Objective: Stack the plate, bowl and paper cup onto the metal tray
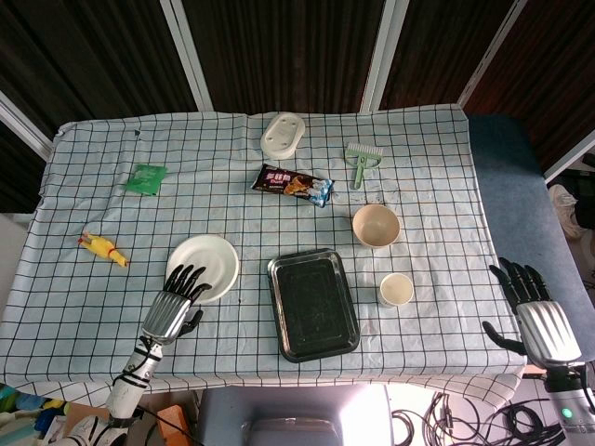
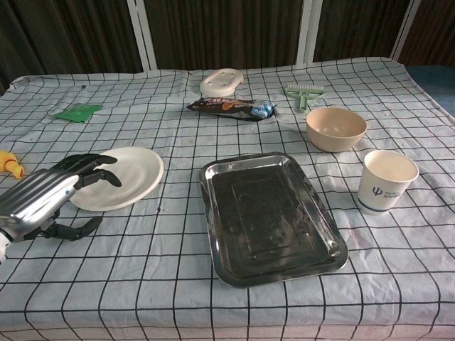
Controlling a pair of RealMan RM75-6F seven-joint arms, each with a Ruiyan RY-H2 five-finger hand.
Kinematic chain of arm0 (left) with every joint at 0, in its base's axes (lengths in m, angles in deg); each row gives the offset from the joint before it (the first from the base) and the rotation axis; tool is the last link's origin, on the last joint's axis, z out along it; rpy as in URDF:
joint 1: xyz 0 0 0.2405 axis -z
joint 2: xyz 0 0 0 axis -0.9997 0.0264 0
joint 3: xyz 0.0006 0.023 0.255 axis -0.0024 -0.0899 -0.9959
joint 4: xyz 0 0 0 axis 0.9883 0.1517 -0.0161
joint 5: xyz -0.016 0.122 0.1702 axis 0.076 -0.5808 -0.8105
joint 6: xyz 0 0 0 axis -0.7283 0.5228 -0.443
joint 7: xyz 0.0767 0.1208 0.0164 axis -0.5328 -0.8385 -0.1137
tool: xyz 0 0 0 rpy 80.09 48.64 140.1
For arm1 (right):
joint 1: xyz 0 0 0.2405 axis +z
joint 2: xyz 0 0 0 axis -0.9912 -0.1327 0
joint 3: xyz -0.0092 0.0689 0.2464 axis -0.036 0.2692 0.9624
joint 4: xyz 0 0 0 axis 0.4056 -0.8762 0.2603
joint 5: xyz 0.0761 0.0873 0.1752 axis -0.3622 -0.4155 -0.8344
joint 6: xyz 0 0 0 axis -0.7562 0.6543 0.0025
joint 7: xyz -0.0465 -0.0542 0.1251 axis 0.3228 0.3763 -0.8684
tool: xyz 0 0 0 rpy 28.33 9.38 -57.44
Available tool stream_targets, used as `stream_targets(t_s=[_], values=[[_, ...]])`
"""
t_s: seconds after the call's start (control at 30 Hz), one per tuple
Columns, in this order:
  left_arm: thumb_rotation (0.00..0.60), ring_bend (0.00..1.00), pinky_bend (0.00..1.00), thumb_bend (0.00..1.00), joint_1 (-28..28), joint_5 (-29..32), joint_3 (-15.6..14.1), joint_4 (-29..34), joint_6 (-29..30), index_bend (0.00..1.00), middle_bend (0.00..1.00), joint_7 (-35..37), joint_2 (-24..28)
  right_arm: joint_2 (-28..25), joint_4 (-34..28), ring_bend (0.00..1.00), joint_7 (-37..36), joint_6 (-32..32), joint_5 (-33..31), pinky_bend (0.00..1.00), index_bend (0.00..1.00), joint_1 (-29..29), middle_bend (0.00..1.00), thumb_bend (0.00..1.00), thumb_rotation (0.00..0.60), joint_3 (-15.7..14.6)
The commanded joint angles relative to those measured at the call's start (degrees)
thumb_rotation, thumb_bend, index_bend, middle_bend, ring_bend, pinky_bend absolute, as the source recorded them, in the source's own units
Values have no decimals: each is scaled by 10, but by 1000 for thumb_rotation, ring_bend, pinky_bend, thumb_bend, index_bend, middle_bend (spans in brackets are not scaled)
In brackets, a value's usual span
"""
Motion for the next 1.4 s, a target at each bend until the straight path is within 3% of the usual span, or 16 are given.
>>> stream_targets(t_s=[0.03, 0.57, 1.1, 1.4], values=[[600, 2, 40, 378, 1, 2, 0, -4, 1, 309, 80, 4, -3, 0, -1, 0, 0, -1, 1, 0, 0, 0, 0, 205, 600, 0], [600, 11, 40, 378, 14, 23, 10, -71, -12, 352, 117, 33, -55, -5, -3, 0, 0, 4, -1, 0, 0, -1, 0, 205, 600, -2], [600, 92, 41, 393, 34, 47, 37, -220, 3, 611, 249, 76, -138, -13, -10, 0, 5, 18, -8, 0, 0, -1, 0, 205, 600, -5], [600, 113, 41, 522, 32, 48, 39, -249, 36, 691, 297, 89, -152, -15, -13, 0, 8, 22, -11, 0, 0, 0, 0, 205, 600, -5]])
